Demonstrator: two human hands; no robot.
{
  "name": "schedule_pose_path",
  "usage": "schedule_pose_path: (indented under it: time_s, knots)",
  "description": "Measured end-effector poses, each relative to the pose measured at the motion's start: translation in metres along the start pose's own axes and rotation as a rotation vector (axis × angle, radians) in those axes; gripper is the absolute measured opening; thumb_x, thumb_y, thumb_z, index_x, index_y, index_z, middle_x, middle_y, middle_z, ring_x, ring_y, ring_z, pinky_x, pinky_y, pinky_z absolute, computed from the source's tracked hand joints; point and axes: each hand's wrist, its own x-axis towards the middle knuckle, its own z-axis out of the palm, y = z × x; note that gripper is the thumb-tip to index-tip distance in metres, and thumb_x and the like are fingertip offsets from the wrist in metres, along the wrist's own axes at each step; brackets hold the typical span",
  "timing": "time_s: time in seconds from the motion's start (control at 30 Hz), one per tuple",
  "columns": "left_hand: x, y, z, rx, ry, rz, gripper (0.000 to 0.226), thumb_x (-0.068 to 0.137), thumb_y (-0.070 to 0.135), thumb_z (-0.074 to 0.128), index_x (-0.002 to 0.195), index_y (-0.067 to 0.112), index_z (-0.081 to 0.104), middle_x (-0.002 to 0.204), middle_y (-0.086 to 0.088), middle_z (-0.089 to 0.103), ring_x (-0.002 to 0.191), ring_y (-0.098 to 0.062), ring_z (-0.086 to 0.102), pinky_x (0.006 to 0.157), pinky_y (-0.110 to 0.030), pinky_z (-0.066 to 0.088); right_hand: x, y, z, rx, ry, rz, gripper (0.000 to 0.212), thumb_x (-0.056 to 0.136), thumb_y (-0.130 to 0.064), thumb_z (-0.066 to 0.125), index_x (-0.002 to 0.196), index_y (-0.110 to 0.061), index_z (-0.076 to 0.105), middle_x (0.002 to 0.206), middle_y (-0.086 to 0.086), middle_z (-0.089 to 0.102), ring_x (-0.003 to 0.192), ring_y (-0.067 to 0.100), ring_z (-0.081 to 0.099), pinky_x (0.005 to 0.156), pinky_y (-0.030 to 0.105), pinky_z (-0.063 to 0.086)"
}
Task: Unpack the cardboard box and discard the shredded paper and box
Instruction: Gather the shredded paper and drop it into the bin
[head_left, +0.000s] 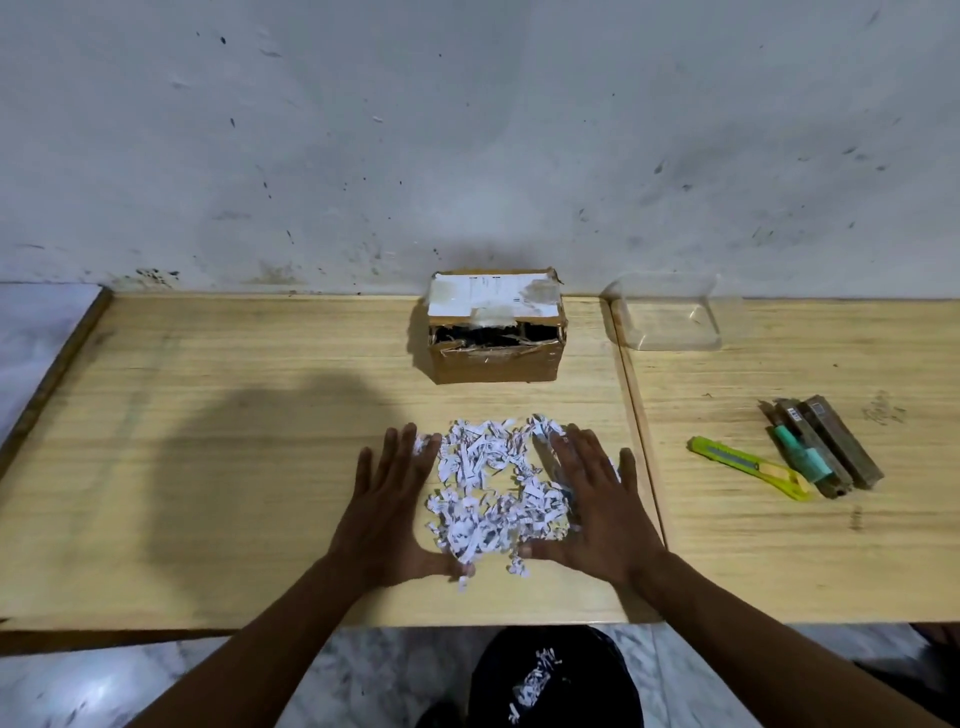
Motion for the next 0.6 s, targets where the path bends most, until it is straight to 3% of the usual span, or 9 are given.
schedule_pose_path:
  time_s: [0.13,0.27,0.4,0.6]
  knots:
    - [0.007,0.002,0.0,-0.099,0.076,-0.026,0.129,0.06,0.094,0.046,0.156,0.024,-0.003,0.164,-0.005,-0.009,0.15,-0.028,-0.012,0.117,-0.063,0.009,0.01,0.002,-0.009,0.051,-0.032,-0.069,0.137,0.05,-0.094,0.06,0.149,-0.044,-0.02,0.164,-0.006,-0.015,0.15,0.015,-0.018,0.117,0.063,0.0]
    - [0.014,0.012,-0.01,-0.097,-0.001,0.166,0.154,0.037,0.097,0.062,0.156,0.025,-0.006,0.164,-0.005,-0.013,0.149,-0.029,-0.019,0.117,-0.062,-0.006,0.017,-0.005,-0.01,-0.016,-0.073,-0.141,0.146,0.042,-0.096,0.061,0.152,-0.04,-0.016,0.164,-0.001,-0.018,0.149,0.021,-0.021,0.115,0.065,-0.006]
    - [0.036,0.016,-0.008,-0.034,0.002,0.207,0.159,0.032,0.1,0.057,0.156,0.023,-0.006,0.164,-0.008,-0.013,0.149,-0.031,-0.018,0.117,-0.062,-0.005,0.027,-0.004,-0.004,-0.089,-0.075,-0.163,0.146,0.042,-0.099,0.056,0.154,-0.036,-0.013,0.163,0.001,-0.019,0.149,0.024,-0.022,0.114,0.068,-0.002]
    - [0.065,0.009,-0.005,0.045,-0.015,0.266,0.137,0.05,0.099,0.05,0.156,0.02,0.014,0.163,-0.01,0.015,0.151,-0.027,-0.001,0.119,-0.057,0.004,0.041,-0.001,0.003,-0.128,-0.057,-0.214,0.128,0.056,-0.097,0.049,0.156,-0.033,0.002,0.166,0.003,-0.006,0.151,0.023,-0.013,0.114,0.067,-0.003]
